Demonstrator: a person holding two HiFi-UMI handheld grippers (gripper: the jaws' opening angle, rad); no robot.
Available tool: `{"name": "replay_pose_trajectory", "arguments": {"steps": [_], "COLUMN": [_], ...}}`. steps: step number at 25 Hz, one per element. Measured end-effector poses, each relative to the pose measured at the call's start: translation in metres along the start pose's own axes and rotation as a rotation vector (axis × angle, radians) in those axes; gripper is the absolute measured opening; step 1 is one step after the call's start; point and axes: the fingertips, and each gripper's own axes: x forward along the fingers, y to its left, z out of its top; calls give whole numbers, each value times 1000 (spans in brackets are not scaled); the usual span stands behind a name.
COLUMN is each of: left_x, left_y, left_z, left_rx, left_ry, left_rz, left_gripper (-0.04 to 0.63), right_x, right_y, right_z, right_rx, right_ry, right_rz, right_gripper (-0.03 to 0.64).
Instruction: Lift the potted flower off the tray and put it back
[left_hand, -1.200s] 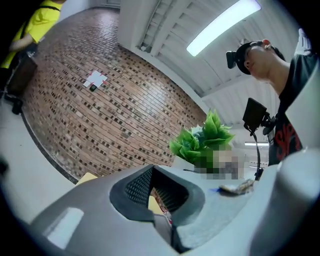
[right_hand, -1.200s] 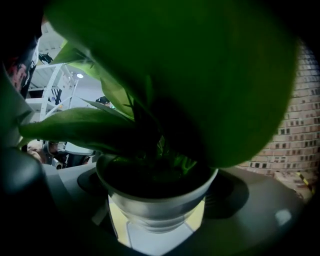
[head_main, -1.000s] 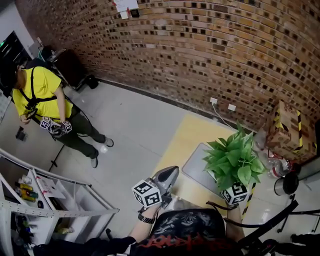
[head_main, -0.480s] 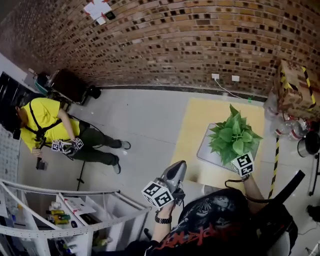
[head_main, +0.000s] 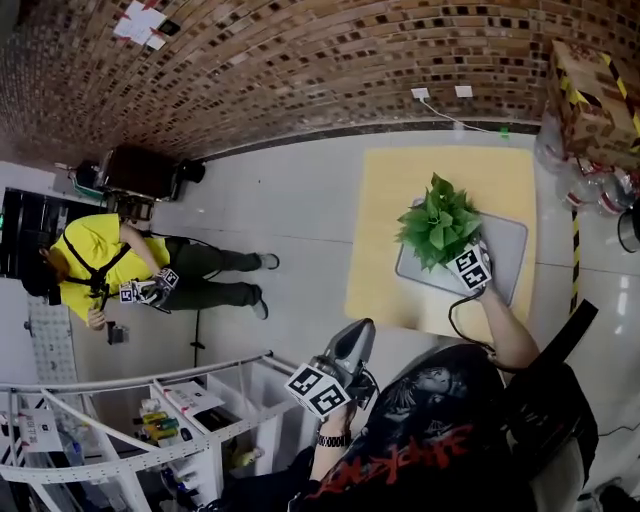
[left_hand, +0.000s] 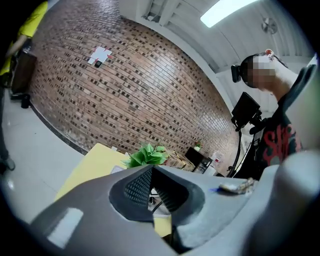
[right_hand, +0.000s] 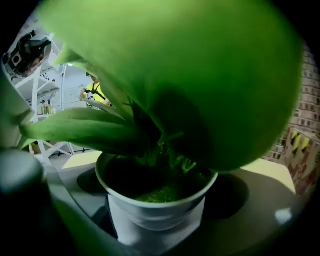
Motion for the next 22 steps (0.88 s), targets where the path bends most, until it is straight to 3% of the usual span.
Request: {"name": "replay_pose_trajectory", "arguments": {"steps": [4,9,13,18,22], "left_x": [-8,-9,-5,3,1], "left_y": [-2,-2,-9,-20,-34], "left_z": [-2,-3,-7,-13,2], "left_rx": [1,-5,28,40,109], "left_ry": [-19,-41,-29,-46,-94], "left_rz": [-6,-36,-85,-205,-286], "left_gripper": [2,2,2,2,2], "right_x": [5,-15,-91,-194,-260], "right_y": [7,14,14,28,71], "right_z": [-3,-21,-20,11,106], "right_rx": [-10,123,214,278,214], "right_ry": [8,38,17,-74,-263], "right_rz": [-8,5,-109,-197,-151], "right_gripper": [554,591,578,442,113]}}
